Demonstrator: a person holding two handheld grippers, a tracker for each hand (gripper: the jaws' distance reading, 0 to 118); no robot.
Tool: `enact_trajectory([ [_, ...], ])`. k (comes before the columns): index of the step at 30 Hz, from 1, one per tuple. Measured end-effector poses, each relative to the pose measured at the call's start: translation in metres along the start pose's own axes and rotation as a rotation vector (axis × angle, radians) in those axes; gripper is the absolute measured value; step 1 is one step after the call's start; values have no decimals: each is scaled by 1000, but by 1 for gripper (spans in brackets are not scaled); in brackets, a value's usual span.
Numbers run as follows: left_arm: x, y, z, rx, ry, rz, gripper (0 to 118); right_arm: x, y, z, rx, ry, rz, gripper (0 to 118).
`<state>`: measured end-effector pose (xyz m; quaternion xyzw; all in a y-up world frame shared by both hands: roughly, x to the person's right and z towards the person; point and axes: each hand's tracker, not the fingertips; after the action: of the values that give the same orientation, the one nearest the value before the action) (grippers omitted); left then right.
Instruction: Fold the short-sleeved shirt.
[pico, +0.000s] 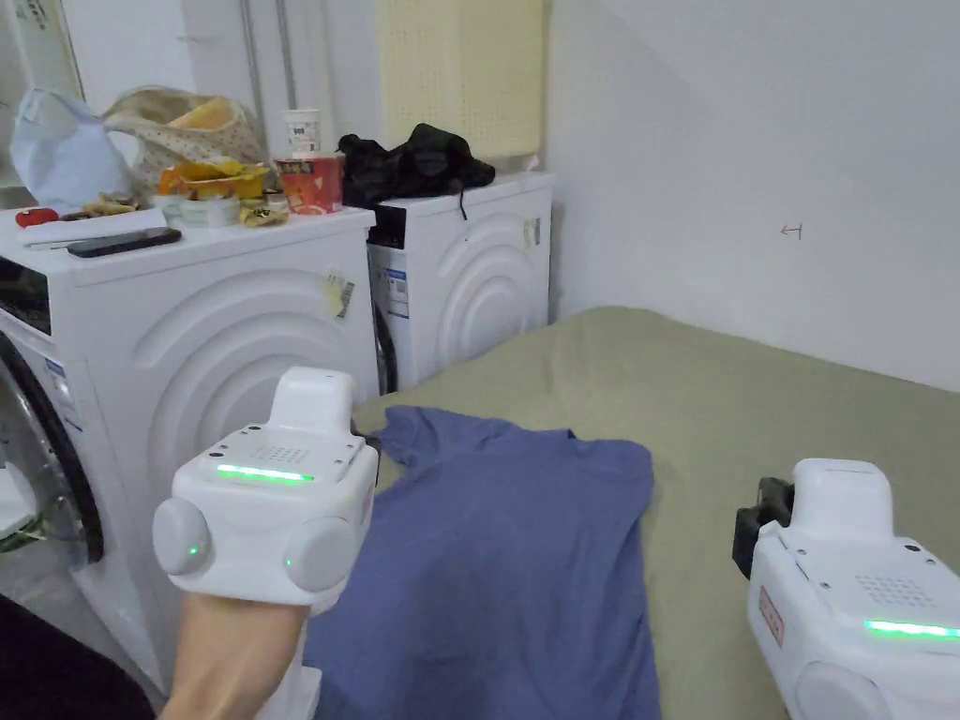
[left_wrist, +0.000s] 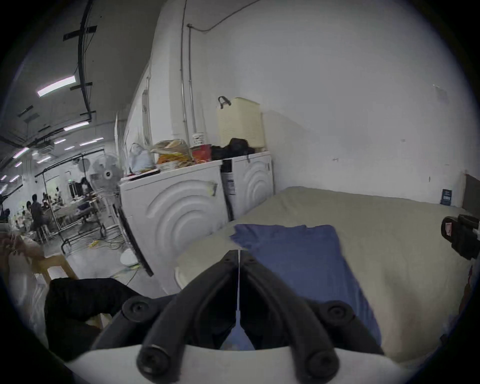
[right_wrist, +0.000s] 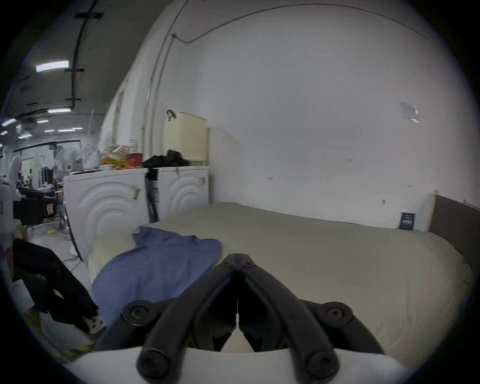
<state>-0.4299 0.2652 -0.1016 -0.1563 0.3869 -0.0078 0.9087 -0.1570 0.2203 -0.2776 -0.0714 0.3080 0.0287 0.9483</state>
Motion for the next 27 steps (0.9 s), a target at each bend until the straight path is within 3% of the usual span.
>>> enact_trajectory([
  [6, -4, -2, -30, -27, -10, -26, 1, -6, -7, -13, -21, 18, 18, 1],
  [14, 46, -5, -104, -120, -119, 3, 1, 12, -19, -44, -78, -19, 15, 1],
  [24, 138, -33, -283, -570, -405, -7, 0, 32, -63, -86, -190, -40, -19, 1],
  [27, 161, -36, -305, -586, -422, -22, 0, 38, -78, -90, -213, -57, -25, 1],
])
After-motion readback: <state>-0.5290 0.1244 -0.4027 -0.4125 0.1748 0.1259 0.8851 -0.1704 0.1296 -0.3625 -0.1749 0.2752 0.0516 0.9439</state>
